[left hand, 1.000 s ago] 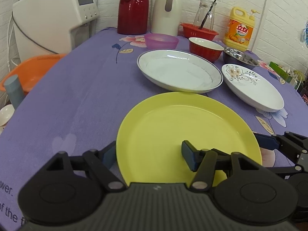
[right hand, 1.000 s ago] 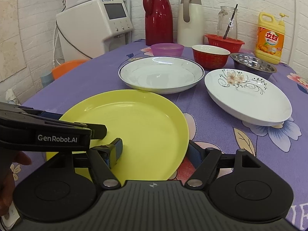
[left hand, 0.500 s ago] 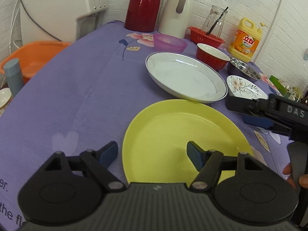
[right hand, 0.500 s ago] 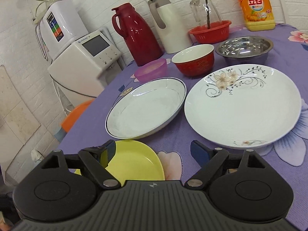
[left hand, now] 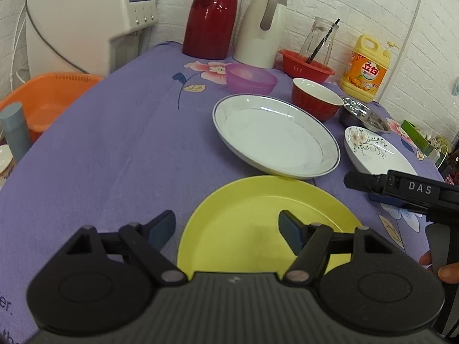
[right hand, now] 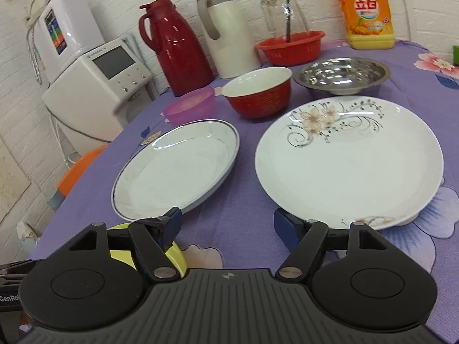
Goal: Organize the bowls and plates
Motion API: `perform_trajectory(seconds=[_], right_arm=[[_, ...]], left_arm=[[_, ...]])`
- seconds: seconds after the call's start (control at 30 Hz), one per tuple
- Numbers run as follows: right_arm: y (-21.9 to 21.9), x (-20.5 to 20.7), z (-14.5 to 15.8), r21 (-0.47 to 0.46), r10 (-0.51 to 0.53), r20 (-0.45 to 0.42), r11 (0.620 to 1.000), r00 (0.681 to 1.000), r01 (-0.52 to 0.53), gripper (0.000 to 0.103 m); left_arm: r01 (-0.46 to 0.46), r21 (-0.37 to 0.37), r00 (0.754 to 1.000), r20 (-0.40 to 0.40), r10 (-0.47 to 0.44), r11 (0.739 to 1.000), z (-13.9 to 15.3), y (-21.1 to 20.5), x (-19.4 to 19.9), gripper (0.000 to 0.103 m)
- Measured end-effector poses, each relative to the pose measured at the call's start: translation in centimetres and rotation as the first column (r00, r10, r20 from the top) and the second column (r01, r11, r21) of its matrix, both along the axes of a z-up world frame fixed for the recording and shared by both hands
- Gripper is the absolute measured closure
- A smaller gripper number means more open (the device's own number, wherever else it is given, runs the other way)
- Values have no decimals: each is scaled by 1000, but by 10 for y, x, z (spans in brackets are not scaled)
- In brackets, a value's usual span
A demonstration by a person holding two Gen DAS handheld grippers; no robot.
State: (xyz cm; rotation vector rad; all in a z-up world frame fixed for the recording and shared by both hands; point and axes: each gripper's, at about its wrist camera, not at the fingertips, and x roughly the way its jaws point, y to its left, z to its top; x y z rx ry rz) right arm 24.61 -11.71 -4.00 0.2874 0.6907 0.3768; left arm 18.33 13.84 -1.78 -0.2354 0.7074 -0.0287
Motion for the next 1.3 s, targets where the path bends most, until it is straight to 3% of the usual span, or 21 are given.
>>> perform_trajectory(seconds=[0.07,0.2,0.33,0.5,0.6,0.97,1.3], right_arm=[[3,-4,4,6,40,-3,999,999,-40,0],[19,-11,25,-15,113,94,994,989,-112,0],[38,20,35,-109,134,155,987,979,-118,0],[57,71,21,-191,150,135,974,979,-123,0],[64,88,9,-225,166,100,964,981,-140,0],[83,80,-4,-352,242,135,918,961,-182,0],[81,81,-3,-255,273,118,938,955,-237,0]], left_arm=[[-4,1,1000,6,4,1000,3,5,5,32],[-28,8,999,40,28,1000,14,17,23,31],[-24,1,999,45,24,1000,18,28,58,31],[4,5,1000,12,-4,1000,9,36,120,30],[-10,-32,1000,-12,9,999,-1,43,143,30],[8,-61,1000,15,-7,998,-12,44,141,30],[23,-9,1000,19,-23,1000,-14,36,140,29]])
